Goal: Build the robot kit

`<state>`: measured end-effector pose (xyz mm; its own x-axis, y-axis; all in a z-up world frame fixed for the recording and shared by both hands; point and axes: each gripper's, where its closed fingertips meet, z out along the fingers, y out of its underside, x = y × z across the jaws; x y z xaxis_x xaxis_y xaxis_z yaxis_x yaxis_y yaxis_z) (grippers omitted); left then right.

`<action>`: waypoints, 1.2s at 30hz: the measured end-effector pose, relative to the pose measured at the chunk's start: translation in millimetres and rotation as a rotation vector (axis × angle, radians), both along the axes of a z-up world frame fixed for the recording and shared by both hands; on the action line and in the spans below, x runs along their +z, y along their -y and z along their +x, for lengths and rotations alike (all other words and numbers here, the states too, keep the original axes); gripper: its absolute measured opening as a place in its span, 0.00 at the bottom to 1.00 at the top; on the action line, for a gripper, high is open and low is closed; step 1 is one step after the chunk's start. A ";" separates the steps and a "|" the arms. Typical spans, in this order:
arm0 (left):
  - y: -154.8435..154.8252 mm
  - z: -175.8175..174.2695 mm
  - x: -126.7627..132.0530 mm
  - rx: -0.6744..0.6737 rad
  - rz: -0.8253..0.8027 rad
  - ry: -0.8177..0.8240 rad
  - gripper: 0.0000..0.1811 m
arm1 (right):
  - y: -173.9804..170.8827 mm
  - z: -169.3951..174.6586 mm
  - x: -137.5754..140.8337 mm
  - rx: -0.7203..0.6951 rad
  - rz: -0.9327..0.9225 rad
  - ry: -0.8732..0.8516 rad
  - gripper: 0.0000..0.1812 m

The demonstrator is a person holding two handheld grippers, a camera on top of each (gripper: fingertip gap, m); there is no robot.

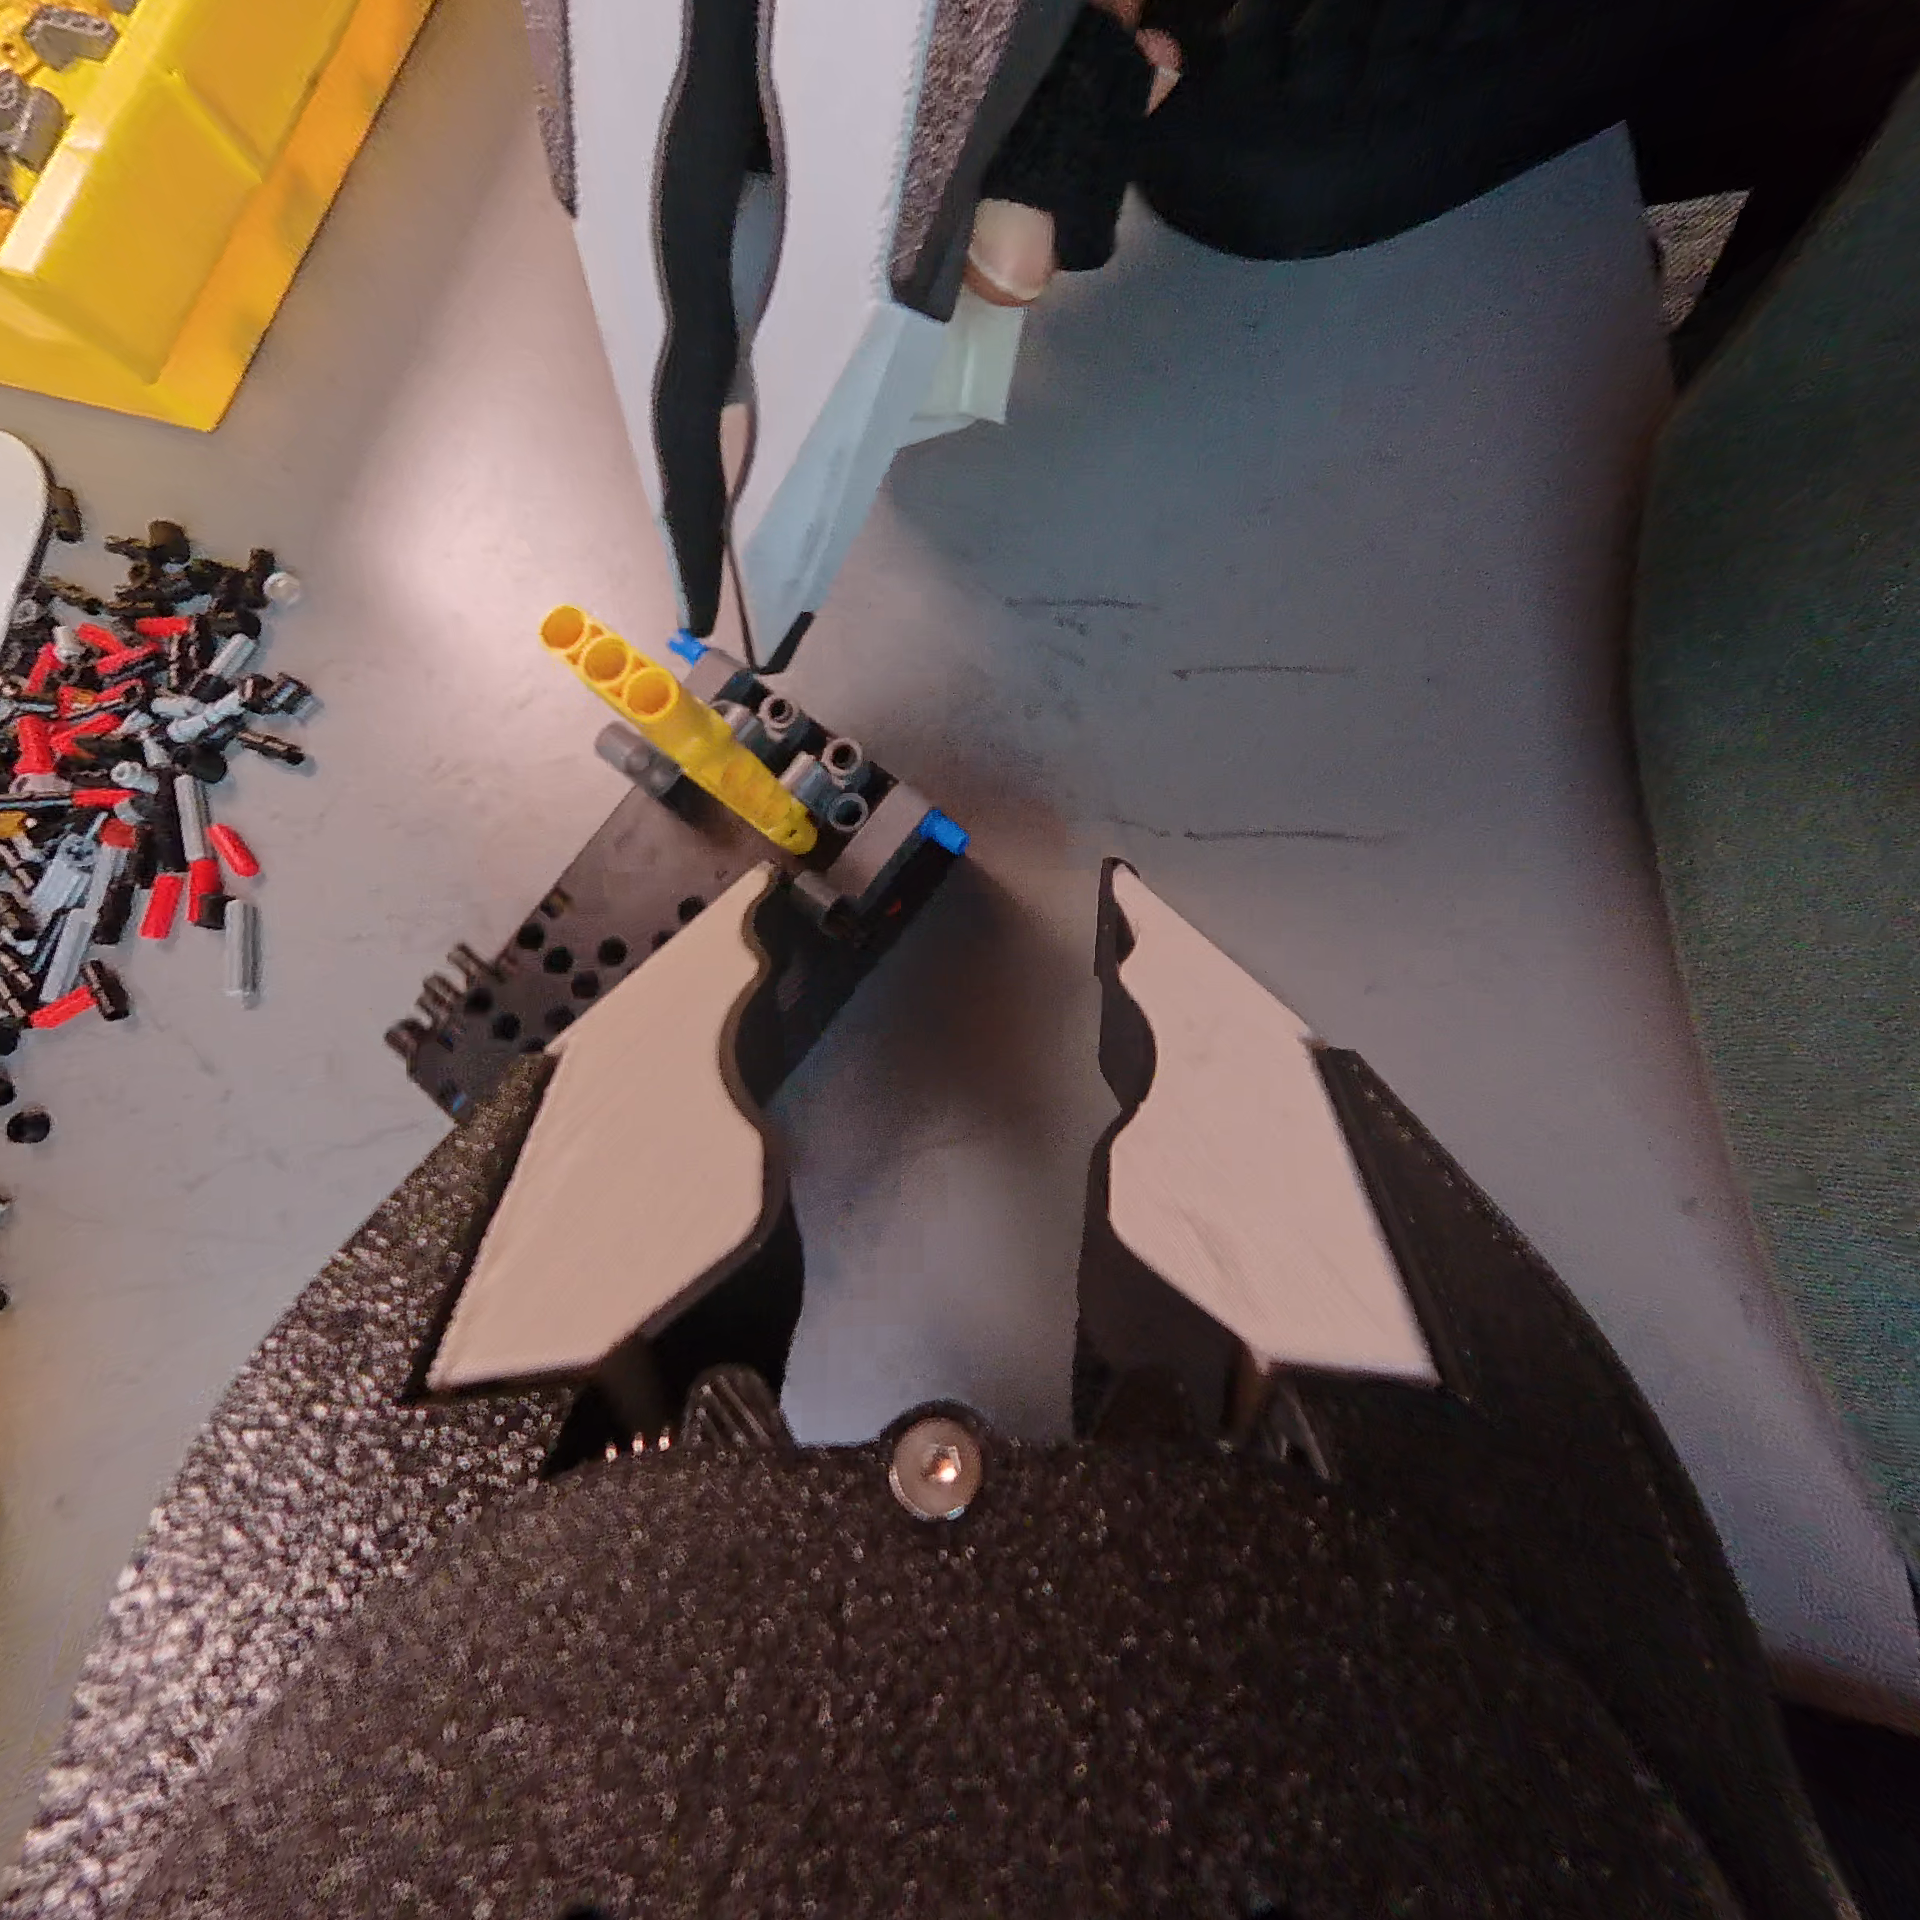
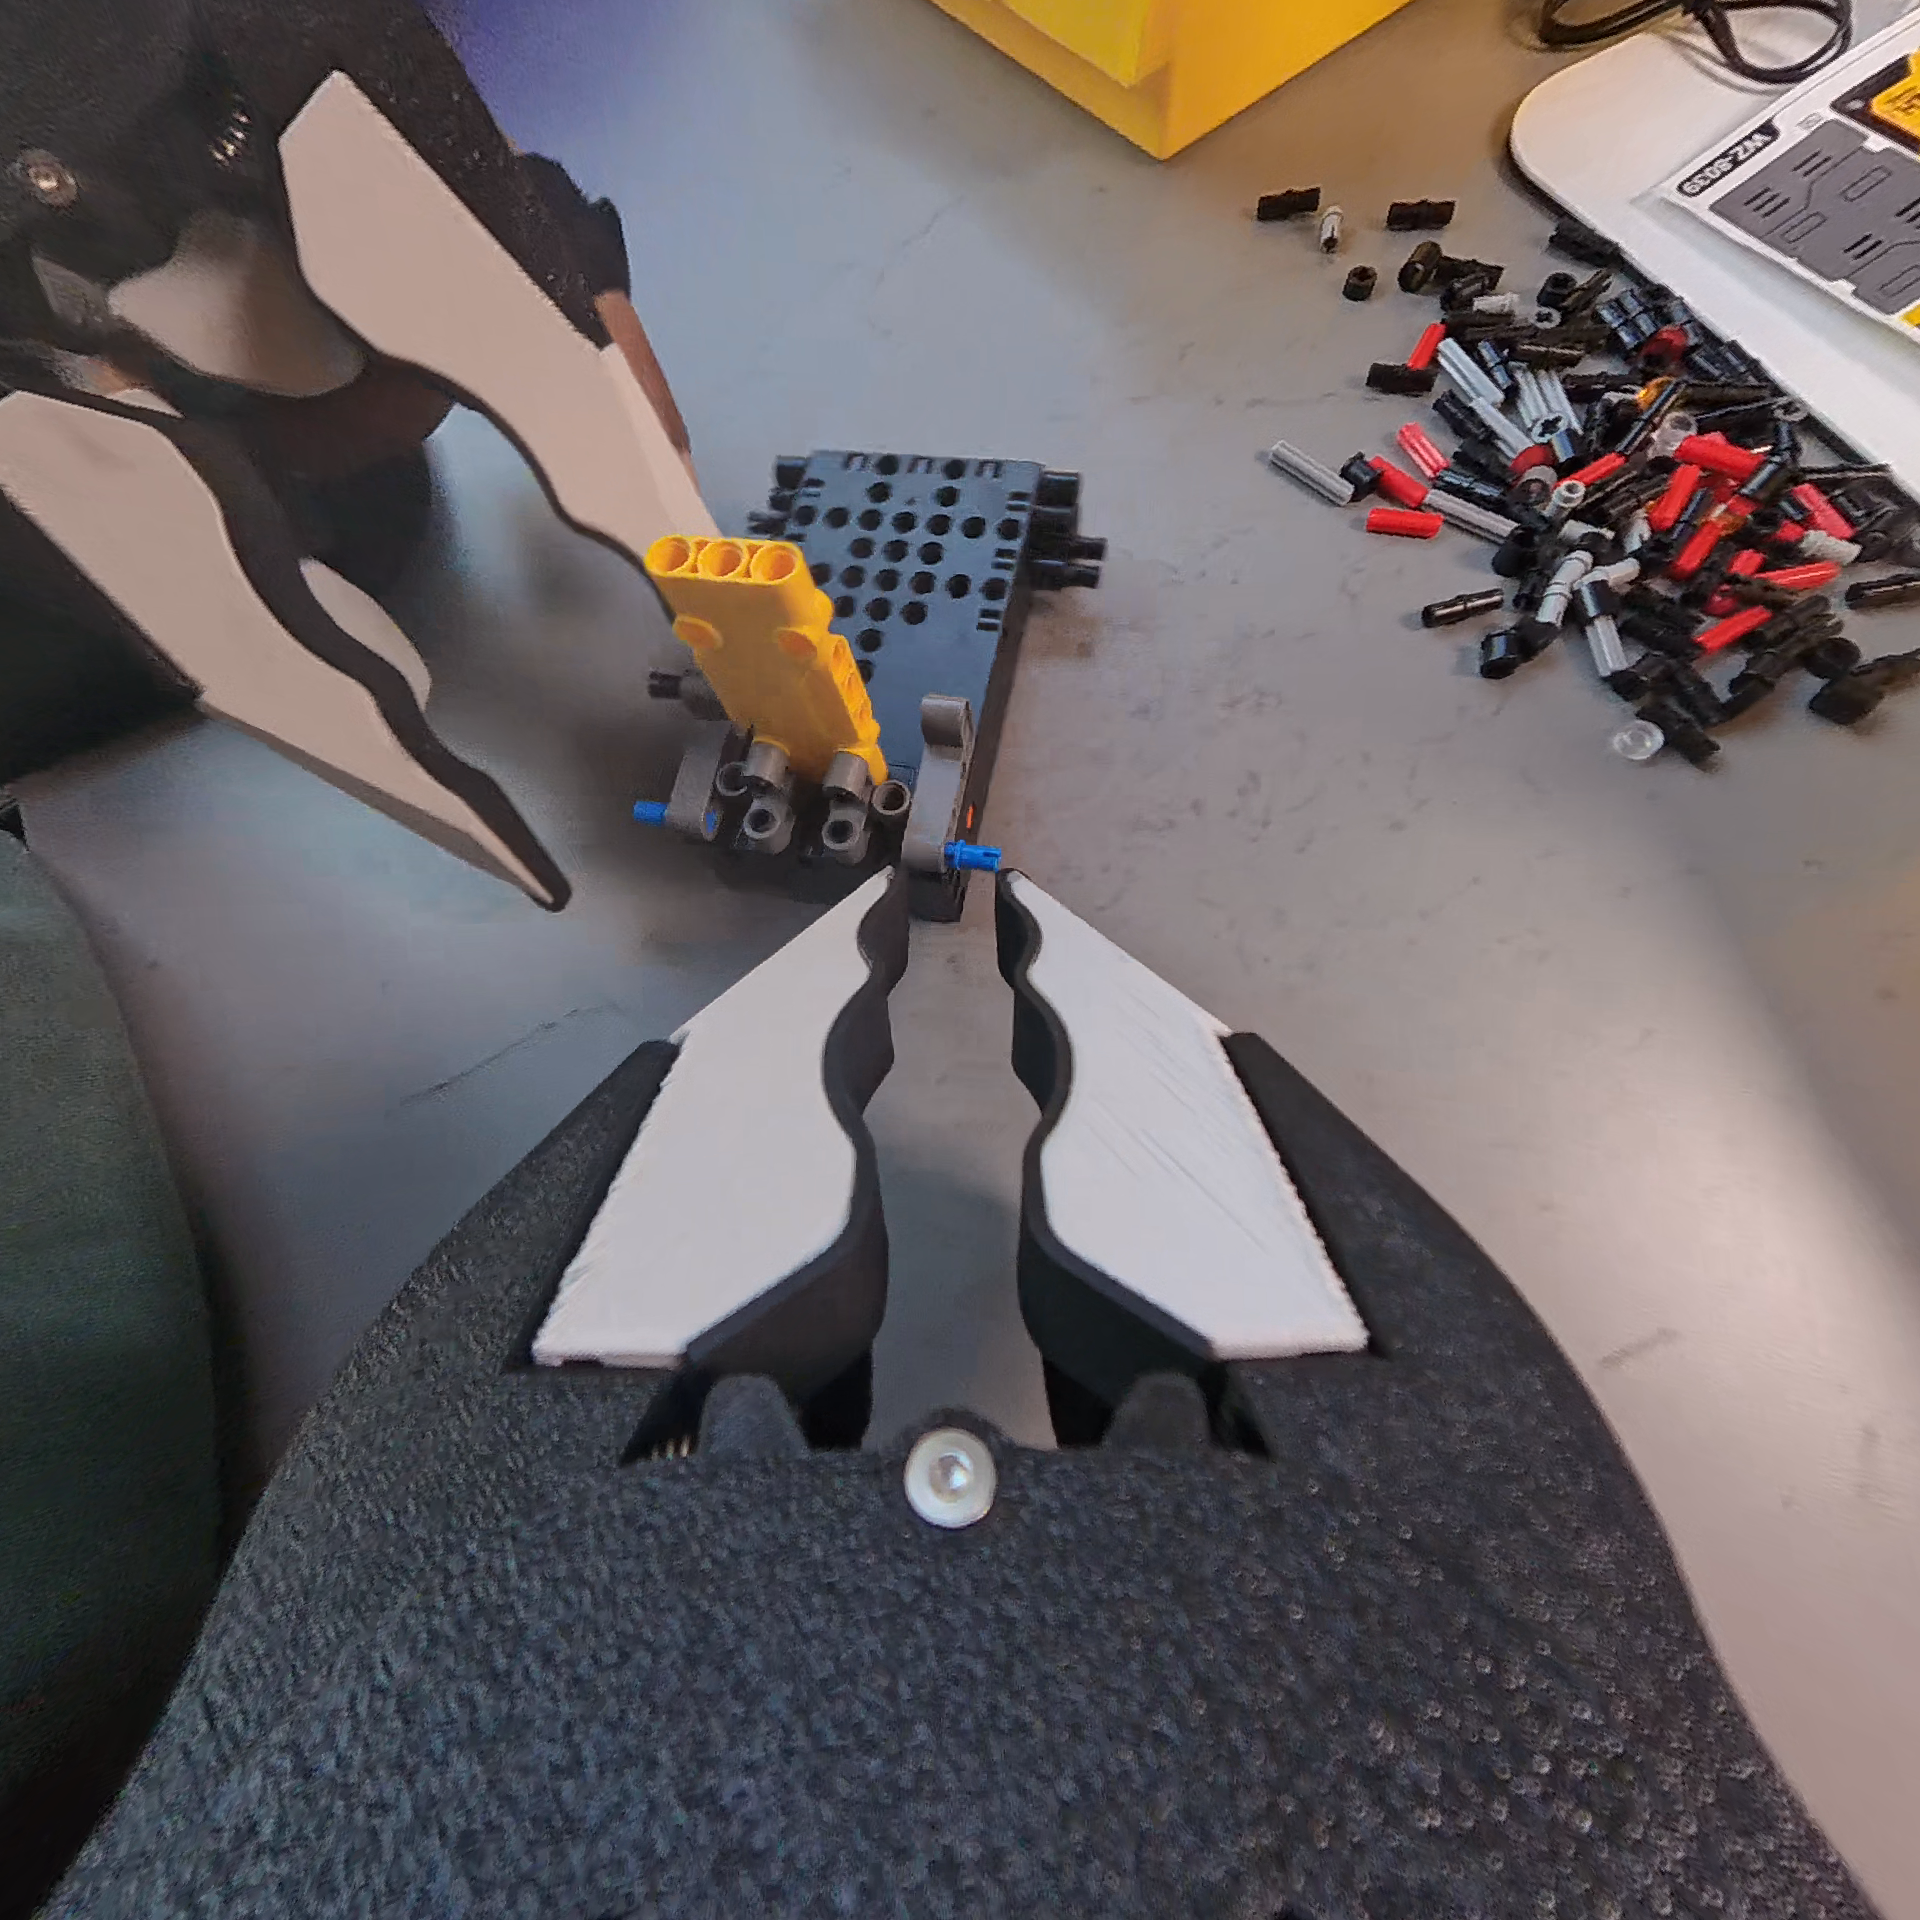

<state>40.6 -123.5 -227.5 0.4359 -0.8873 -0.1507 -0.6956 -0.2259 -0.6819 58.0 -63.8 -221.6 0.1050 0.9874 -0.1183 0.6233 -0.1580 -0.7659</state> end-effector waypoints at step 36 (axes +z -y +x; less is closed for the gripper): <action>-33.3 -42.1 -11.8 0.106 0.061 -0.065 0.39 | -2.8 -17.7 0.6 0.317 0.121 -0.078 0.08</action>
<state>-1.5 -90.3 -239.4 0.5141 -0.8251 -0.2343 -0.7133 -0.2596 -0.6510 40.2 -61.0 -221.0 -0.2138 0.9769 0.0062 0.5657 0.1290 -0.8145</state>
